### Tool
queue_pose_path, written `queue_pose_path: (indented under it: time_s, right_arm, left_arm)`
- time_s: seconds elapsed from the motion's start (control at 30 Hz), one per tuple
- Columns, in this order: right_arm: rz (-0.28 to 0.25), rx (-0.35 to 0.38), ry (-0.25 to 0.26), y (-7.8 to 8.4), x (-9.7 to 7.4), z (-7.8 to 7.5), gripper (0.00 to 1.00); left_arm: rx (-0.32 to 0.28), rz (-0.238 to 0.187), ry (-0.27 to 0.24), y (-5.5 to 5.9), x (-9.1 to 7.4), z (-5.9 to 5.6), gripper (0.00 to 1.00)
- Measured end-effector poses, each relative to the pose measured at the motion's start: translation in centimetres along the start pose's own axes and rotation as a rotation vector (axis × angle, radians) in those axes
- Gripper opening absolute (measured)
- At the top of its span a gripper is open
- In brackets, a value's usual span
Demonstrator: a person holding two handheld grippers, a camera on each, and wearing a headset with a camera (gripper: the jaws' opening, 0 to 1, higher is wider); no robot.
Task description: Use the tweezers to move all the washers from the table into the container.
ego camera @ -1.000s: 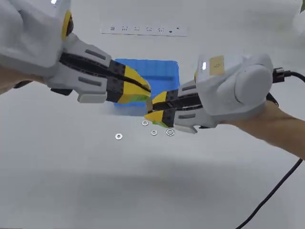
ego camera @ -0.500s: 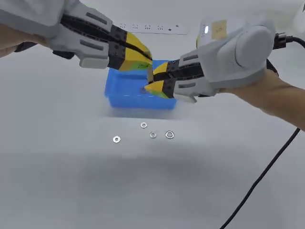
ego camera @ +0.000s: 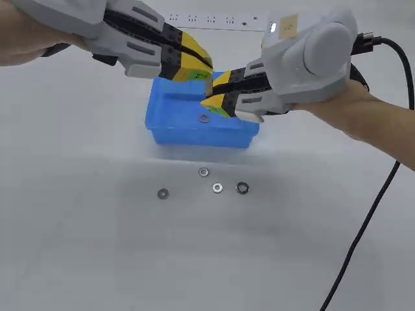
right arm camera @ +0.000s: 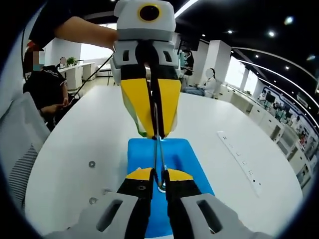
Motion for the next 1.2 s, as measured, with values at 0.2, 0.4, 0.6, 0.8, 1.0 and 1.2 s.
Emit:
queue_pose_path:
  time_s: [0.2,0.4,0.6,0.8,1.0,1.2]
  right_arm:
    - [0.021,0.019,-0.021,0.8,1.7,-0.4,0.1]
    - [0.034,0.046,-0.042,1.5,2.4,-0.4,0.1]
    - [0.04,0.056,-0.044,1.7,2.7,-0.5,0.11]
    - [0.048,0.052,-0.031,1.6,2.4,-0.5,0.12]
    - [0.032,0.043,-0.012,0.7,1.0,-0.2,0.13]
    - [0.002,0.031,0.019,-0.8,-1.1,0.5,0.13]
  left_arm:
    - [-0.02,0.027,0.005,1.6,1.0,0.7,0.06]
    - [-0.038,0.033,0.01,2.3,1.6,0.9,0.06]
    - [-0.04,0.034,0.014,2.4,1.8,0.8,0.06]
    - [-0.028,0.036,0.013,1.9,1.6,0.6,0.06]
    - [-0.005,0.019,-0.002,0.6,0.5,-0.1,0.06]
    - [0.028,0.0,-0.021,-1.1,-1.0,-1.0,0.06]
Point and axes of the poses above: the centre of the closed fingertips' face, and the gripper's own axes: x roughly forward along the fingers, z roughly to its left, y roughly out of its underside, the point moved 9 cm from there along -x, roughly backward along the fingers, and after that the axes turned 12 degrees about z, right-handed, at the moved point
